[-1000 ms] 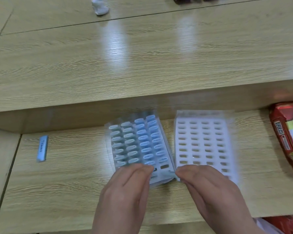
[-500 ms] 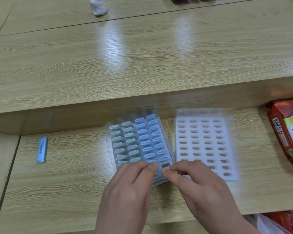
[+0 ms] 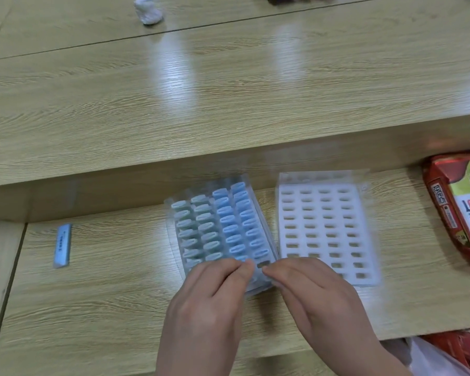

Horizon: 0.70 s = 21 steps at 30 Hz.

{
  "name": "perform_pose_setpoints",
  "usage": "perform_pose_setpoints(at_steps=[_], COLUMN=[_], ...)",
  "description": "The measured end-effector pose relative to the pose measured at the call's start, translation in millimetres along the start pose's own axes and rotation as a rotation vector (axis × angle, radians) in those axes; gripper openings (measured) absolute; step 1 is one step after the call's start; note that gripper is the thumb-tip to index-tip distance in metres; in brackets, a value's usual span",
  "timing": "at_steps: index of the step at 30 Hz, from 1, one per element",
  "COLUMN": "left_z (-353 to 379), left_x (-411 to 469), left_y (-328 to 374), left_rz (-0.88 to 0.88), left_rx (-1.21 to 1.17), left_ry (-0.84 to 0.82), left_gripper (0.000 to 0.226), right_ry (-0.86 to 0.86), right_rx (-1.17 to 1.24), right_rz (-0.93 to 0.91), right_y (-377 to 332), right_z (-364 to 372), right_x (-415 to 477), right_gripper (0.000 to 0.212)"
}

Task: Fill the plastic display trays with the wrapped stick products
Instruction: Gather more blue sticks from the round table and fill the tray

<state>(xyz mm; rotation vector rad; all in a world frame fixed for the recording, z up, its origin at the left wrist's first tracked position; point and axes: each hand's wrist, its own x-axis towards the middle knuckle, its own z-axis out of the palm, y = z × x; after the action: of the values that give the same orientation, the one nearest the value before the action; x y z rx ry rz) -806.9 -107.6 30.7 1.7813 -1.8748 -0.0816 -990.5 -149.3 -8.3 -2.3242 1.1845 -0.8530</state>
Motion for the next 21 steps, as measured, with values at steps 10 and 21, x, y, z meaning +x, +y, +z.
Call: perform_pose_setpoints(at_steps=[10, 21], left_z=[8, 7], left_x=[-2, -6], left_y=[0, -2], left_rz=[-0.043, 0.088], left_rx=[-0.011, 0.228], left_ry=[0.062, -0.032], left_gripper=[0.022, 0.027], right_ry=[0.041, 0.054], right_rx=[0.027, 0.046], right_rz=[-0.001, 0.004], right_y=[0, 2], right_z=[5, 11], right_x=[0, -2], right_gripper=[0.021, 0.02])
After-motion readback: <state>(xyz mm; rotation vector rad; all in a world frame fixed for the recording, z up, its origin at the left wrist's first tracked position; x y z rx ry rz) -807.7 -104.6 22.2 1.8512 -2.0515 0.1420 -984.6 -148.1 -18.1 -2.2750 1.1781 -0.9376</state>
